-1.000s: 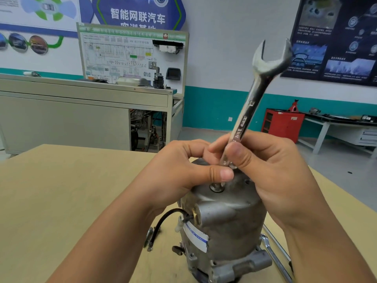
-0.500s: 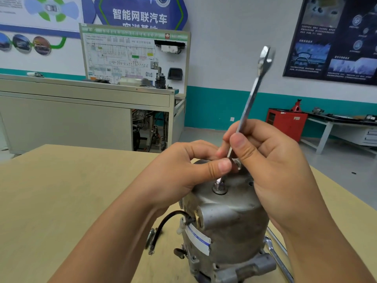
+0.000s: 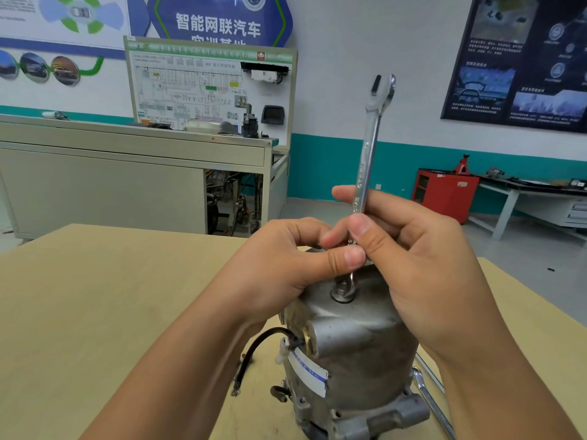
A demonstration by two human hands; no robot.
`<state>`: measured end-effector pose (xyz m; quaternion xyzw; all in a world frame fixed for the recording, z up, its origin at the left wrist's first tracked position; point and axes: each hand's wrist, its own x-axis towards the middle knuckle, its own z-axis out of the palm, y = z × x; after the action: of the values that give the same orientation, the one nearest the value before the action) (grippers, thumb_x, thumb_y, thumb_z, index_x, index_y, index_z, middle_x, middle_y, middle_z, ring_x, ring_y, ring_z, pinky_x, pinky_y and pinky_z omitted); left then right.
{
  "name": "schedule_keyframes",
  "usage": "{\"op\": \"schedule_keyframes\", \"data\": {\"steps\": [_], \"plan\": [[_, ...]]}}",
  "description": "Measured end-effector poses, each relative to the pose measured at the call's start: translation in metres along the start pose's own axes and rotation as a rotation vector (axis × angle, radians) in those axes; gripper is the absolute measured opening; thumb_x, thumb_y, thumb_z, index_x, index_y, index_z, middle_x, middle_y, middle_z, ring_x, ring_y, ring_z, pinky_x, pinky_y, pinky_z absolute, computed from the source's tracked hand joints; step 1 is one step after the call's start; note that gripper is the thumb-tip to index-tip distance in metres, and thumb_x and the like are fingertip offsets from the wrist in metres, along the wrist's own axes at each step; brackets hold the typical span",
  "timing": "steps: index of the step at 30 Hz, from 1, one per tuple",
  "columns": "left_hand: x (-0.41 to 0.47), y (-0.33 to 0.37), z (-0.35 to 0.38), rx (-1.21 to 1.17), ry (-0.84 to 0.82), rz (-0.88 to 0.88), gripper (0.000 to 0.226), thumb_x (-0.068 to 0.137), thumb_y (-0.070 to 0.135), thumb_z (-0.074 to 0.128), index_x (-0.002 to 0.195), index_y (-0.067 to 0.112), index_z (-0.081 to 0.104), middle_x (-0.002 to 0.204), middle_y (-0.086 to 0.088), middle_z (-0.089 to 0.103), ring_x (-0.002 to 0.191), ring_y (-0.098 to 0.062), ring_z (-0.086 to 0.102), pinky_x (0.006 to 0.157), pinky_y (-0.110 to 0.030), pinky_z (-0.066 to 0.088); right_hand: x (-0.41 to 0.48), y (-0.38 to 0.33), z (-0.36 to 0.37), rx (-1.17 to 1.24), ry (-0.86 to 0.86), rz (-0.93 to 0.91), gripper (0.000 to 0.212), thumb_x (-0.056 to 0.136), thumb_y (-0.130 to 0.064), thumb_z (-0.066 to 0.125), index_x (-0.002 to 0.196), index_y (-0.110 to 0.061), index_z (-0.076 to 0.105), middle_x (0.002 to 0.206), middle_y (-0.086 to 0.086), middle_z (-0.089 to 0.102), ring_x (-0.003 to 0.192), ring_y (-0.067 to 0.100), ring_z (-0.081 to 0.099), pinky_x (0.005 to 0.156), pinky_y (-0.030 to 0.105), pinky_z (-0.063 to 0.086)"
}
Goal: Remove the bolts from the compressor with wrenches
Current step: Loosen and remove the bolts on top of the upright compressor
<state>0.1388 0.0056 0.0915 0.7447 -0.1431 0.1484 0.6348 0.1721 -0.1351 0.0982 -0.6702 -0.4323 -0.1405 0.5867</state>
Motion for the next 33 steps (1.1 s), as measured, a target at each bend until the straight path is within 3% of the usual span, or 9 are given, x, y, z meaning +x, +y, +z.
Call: {"op": "schedule_keyframes", "data": {"steps": [4, 8, 11, 14, 18, 23, 26, 29, 33], "plan": [[-0.0003, -0.0005, -0.0016, -0.048, -0.013, 0.005, 0.044, 0.065, 0.024, 0.072, 0.098, -0.005, 0.068, 0.104, -0.028, 0.067, 0.106, -0.043, 0.06, 0.1, -0.055, 0.043, -0.0009, -0.0015, 0.0021, 0.049, -0.052, 0.004, 0.024, 0.091, -0.019, 0.051, 0.111, -0.027, 0.061, 0.085, -0.01, 0.074, 0.088, 0.008, 0.069, 0.081, 0.028, 0.055], [0.0001, -0.0035, -0.006, -0.066, -0.069, -0.01, 0.049, 0.065, 0.022, 0.072, 0.088, -0.018, 0.057, 0.096, -0.029, 0.066, 0.09, -0.03, 0.066, 0.089, -0.036, 0.05, -0.0011, -0.0038, 0.0022, 0.062, -0.092, -0.01, 0.02, 0.089, -0.02, 0.049, 0.098, -0.027, 0.065, 0.082, -0.008, 0.073, 0.085, 0.009, 0.069, 0.077, 0.023, 0.055], [-0.0005, -0.0032, -0.0081, -0.078, -0.179, -0.031, 0.029, 0.071, 0.014, 0.067, 0.049, 0.01, 0.049, 0.067, 0.001, 0.062, 0.07, -0.004, 0.058, 0.074, -0.014, 0.048, -0.0014, -0.0046, 0.0022, 0.054, -0.129, -0.029, 0.021, 0.089, -0.018, 0.046, 0.092, -0.027, 0.064, 0.077, -0.008, 0.071, 0.081, 0.009, 0.068, 0.075, 0.019, 0.053], [-0.0024, -0.0002, -0.0079, -0.082, -0.238, -0.051, 0.038, 0.076, 0.007, 0.061, 0.044, 0.027, 0.053, 0.056, 0.018, 0.055, 0.061, 0.006, 0.052, 0.068, -0.006, 0.041, -0.0021, -0.0035, 0.0012, 0.09, -0.159, -0.041, 0.021, 0.089, -0.014, 0.044, 0.086, -0.022, 0.063, 0.07, -0.006, 0.068, 0.071, 0.007, 0.065, 0.071, 0.017, 0.052], [-0.0009, 0.0009, -0.0076, -0.043, -0.226, -0.043, 0.033, 0.072, 0.01, 0.066, 0.046, 0.028, 0.057, 0.059, 0.016, 0.056, 0.066, 0.001, 0.055, 0.076, -0.012, 0.044, -0.002, -0.0028, -0.0015, 0.205, -0.184, -0.007, 0.018, 0.089, -0.014, 0.043, 0.083, -0.014, 0.061, 0.068, -0.003, 0.064, 0.066, 0.004, 0.061, 0.066, 0.016, 0.051], [-0.0016, -0.0019, -0.0041, -0.028, -0.131, -0.023, 0.015, 0.059, 0.014, 0.076, 0.059, 0.016, 0.061, 0.074, -0.002, 0.063, 0.082, -0.019, 0.058, 0.094, -0.041, 0.046, -0.0024, -0.0066, -0.0033, 0.226, -0.159, -0.011, 0.029, 0.088, -0.035, 0.041, 0.079, -0.018, 0.064, 0.069, -0.003, 0.064, 0.067, 0.005, 0.062, 0.063, 0.015, 0.049], [-0.0014, -0.0022, -0.0035, -0.052, -0.091, -0.051, 0.035, 0.051, 0.016, 0.083, 0.074, -0.003, 0.066, 0.087, -0.009, 0.067, 0.09, -0.018, 0.061, 0.094, -0.035, 0.048, -0.0029, -0.0074, -0.0022, 0.214, -0.117, -0.014, 0.036, 0.087, -0.045, 0.038, 0.079, -0.022, 0.064, 0.074, -0.002, 0.065, 0.072, 0.007, 0.063, 0.066, 0.017, 0.049], [-0.0016, -0.0014, -0.0009, -0.071, -0.073, -0.041, 0.024, 0.053, 0.021, 0.085, 0.064, 0.008, 0.067, 0.078, -0.004, 0.065, 0.082, -0.014, 0.06, 0.082, -0.029, 0.05, -0.0032, -0.0074, -0.0013, 0.152, -0.071, -0.016, 0.03, 0.081, -0.048, 0.045, 0.082, -0.026, 0.066, 0.076, -0.006, 0.066, 0.074, 0.004, 0.063, 0.065, 0.015, 0.05], [-0.0008, -0.0047, -0.0058, -0.097, -0.12, -0.044, 0.02, 0.066, 0.023, 0.077, 0.073, 0.005, 0.07, 0.085, 0.004, 0.071, 0.09, -0.006, 0.064, 0.09, -0.028, 0.046, -0.0018, -0.0047, -0.0003, 0.092, 0.036, -0.012, 0.017, 0.083, -0.034, 0.056, 0.085, -0.026, 0.071, 0.074, -0.005, 0.07, 0.073, 0.005, 0.067, 0.063, 0.014, 0.051]]}}
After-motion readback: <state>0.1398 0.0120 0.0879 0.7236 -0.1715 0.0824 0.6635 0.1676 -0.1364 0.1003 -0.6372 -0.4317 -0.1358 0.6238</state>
